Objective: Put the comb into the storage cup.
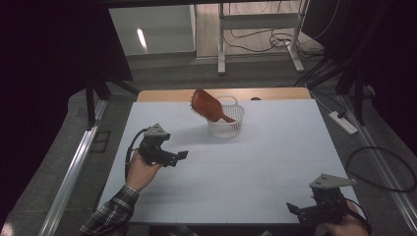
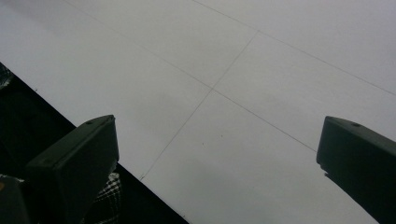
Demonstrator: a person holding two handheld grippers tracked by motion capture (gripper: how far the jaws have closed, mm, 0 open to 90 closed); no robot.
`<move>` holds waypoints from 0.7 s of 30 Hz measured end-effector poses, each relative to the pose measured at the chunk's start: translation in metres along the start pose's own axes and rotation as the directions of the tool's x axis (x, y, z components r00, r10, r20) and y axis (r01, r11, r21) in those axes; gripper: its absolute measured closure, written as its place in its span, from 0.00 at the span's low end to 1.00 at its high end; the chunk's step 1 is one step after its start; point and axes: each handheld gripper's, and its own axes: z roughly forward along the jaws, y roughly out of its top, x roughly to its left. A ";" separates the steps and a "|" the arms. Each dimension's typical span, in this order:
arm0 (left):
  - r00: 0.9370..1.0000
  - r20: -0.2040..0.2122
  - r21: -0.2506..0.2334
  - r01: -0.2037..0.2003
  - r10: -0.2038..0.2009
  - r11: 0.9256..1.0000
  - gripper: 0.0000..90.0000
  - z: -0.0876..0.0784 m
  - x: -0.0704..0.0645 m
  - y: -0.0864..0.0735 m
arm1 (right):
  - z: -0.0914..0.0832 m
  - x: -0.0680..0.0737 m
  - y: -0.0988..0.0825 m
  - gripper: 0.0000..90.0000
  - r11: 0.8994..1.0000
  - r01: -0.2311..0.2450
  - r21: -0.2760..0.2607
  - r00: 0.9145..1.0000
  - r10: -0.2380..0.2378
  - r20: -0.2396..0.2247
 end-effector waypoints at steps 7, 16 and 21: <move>1.000 0.001 0.000 0.008 -0.008 1.000 0.00 -0.010 -0.005 -0.009 | 0.000 0.000 0.000 0.00 1.000 0.002 0.001 1.000 -0.002 -0.001; 1.000 -0.001 0.002 0.015 -0.015 1.000 0.00 -0.022 -0.012 -0.020 | 0.000 0.000 0.000 0.00 1.000 0.004 0.003 1.000 -0.004 -0.001; 1.000 -0.007 0.000 0.021 -0.021 1.000 0.00 -0.030 -0.016 -0.028 | 0.000 0.001 0.000 0.00 1.000 0.006 0.004 1.000 -0.006 -0.001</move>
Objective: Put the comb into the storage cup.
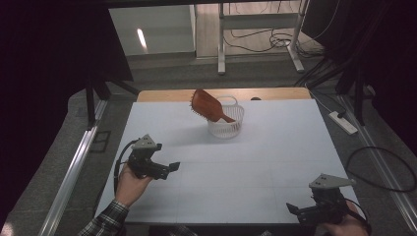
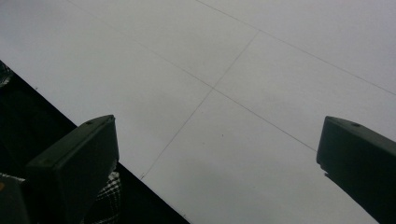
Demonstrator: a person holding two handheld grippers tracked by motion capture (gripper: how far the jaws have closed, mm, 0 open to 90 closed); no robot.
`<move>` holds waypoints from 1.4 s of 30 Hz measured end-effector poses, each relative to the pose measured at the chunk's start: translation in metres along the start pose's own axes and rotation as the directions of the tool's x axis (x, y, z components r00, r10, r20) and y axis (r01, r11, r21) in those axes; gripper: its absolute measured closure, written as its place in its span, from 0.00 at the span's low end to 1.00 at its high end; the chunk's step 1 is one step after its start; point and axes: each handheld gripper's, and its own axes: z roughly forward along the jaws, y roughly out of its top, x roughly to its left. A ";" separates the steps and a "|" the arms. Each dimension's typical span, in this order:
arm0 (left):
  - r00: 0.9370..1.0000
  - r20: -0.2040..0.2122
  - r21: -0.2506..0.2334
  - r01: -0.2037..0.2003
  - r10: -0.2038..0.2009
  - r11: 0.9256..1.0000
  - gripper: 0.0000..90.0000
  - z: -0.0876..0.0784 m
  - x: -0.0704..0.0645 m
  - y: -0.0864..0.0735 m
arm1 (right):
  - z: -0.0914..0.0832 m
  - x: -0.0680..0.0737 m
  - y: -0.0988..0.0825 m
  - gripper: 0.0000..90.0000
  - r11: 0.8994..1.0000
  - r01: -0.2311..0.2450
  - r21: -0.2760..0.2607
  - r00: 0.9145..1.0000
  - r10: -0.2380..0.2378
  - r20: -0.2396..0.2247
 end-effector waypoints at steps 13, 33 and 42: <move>1.000 -0.017 0.005 0.013 -0.013 1.000 0.00 -0.018 -0.008 -0.020 | 0.000 0.000 0.000 0.00 1.000 0.005 0.002 1.000 -0.005 0.003; 0.999 -0.040 0.004 0.036 -0.035 0.999 0.00 -0.040 -0.017 -0.046 | 0.000 0.000 0.000 0.00 1.000 0.002 0.005 1.000 -0.002 0.009; 0.997 -0.056 0.008 0.045 -0.045 0.999 0.00 -0.047 -0.020 -0.055 | 0.000 0.000 0.000 0.00 1.000 0.002 0.006 1.000 -0.002 0.012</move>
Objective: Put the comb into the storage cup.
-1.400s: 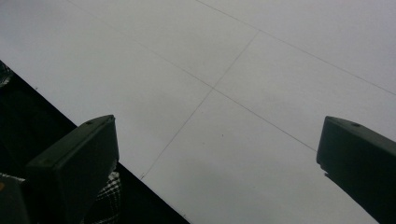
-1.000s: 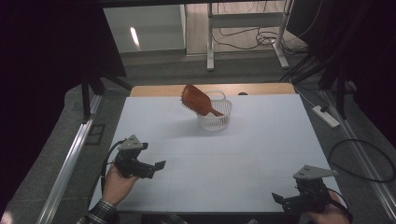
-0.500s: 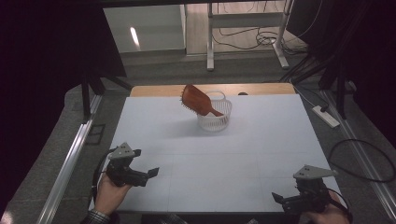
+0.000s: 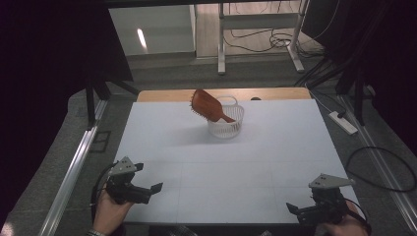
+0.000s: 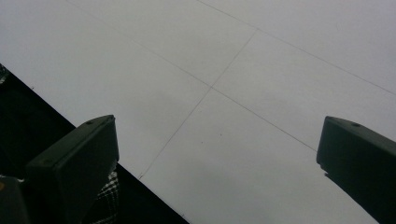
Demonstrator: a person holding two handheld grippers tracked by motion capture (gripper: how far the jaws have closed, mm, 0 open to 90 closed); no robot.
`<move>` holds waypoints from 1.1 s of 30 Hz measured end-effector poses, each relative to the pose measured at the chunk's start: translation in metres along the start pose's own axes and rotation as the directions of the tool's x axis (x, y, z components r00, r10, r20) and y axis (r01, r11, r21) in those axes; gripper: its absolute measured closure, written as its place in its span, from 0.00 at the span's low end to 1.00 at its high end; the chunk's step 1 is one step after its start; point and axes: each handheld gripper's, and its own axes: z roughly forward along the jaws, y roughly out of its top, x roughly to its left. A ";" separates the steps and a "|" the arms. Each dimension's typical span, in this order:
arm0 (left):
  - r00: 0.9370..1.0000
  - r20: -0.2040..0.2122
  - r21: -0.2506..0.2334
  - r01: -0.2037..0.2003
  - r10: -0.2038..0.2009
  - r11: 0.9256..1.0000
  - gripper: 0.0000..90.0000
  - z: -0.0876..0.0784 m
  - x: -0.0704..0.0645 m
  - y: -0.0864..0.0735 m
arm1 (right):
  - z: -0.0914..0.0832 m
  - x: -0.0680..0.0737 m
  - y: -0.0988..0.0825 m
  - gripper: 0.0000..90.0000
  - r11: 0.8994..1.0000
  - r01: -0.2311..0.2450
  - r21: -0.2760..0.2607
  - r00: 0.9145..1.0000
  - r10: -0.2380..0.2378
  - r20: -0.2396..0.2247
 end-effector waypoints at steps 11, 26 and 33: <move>1.000 -0.005 0.007 0.019 -0.019 1.000 0.00 -0.007 -0.003 -0.009 | 0.000 0.000 0.000 0.00 1.000 0.000 0.006 1.000 0.000 0.002; 0.999 -0.029 0.021 0.027 -0.027 0.999 0.00 -0.016 -0.007 -0.020 | 0.001 0.000 0.000 0.00 1.000 -0.003 0.011 1.000 0.003 0.003; 0.999 -0.041 0.033 0.029 -0.028 0.999 0.00 -0.019 -0.009 -0.022 | 0.001 0.000 0.001 0.00 1.000 -0.002 0.011 1.000 0.002 0.004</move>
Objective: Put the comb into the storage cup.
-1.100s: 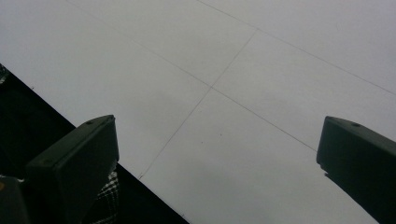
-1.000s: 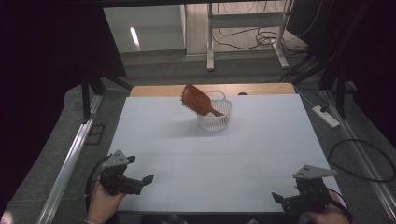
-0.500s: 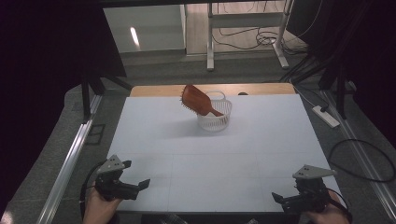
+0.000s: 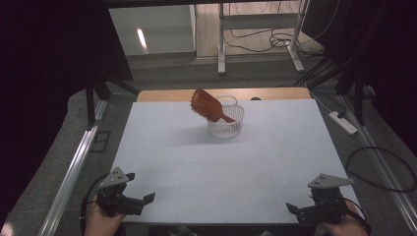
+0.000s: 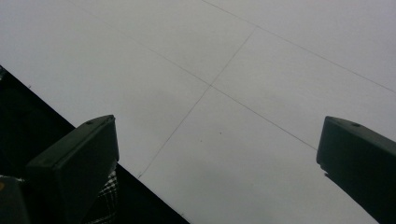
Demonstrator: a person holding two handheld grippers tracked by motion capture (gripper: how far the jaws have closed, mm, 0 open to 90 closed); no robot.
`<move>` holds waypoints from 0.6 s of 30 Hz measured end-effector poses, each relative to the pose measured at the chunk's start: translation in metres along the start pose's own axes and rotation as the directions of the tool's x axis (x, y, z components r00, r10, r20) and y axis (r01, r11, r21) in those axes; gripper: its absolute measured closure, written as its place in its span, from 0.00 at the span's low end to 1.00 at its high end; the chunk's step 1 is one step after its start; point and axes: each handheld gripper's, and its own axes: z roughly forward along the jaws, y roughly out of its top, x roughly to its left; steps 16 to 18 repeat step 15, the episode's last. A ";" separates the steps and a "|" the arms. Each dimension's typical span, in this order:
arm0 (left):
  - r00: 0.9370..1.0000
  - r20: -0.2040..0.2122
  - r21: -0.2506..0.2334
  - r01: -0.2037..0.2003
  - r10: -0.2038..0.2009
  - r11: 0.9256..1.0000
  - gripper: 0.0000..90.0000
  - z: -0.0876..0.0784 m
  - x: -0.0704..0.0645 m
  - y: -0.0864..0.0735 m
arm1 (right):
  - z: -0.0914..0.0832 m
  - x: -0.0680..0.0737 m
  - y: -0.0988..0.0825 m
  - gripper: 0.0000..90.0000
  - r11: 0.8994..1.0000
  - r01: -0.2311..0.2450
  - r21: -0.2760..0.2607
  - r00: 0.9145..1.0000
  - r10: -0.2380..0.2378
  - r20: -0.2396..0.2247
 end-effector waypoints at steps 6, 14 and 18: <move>1.000 -0.008 0.020 -0.004 0.004 1.000 0.00 0.000 -0.002 -0.001 | 0.000 0.000 0.000 0.00 1.000 -0.002 0.000 1.000 0.002 0.006; 1.000 -0.012 0.042 0.009 -0.008 0.999 0.00 0.000 -0.002 -0.001 | 0.000 -0.001 0.000 0.00 1.000 -0.019 -0.002 1.000 0.019 0.023; 1.000 -0.011 0.041 0.010 -0.009 0.999 0.00 0.000 -0.002 -0.001 | 0.000 -0.001 0.000 0.00 1.000 -0.019 -0.002 1.000 0.019 0.023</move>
